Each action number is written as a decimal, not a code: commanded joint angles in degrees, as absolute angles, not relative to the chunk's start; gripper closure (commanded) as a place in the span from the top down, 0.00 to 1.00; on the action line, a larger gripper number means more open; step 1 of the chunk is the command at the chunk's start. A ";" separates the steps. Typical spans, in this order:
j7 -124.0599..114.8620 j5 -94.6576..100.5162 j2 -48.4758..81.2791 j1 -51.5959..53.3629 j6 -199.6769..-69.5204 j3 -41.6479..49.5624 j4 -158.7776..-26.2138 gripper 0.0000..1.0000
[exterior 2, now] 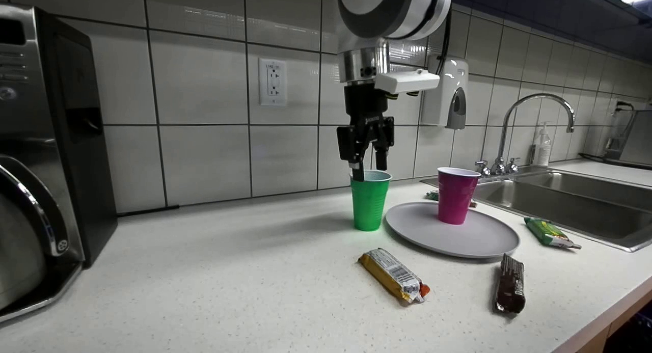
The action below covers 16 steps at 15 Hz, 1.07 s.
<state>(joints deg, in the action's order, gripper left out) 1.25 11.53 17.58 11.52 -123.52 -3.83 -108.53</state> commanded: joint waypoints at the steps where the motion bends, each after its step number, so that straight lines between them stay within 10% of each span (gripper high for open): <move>1: 2.46 10.53 10.96 9.84 -122.48 -4.83 -113.78 1.00; 16: 1.27 8.97 8.73 8.51 -122.84 -4.68 -115.91 1.00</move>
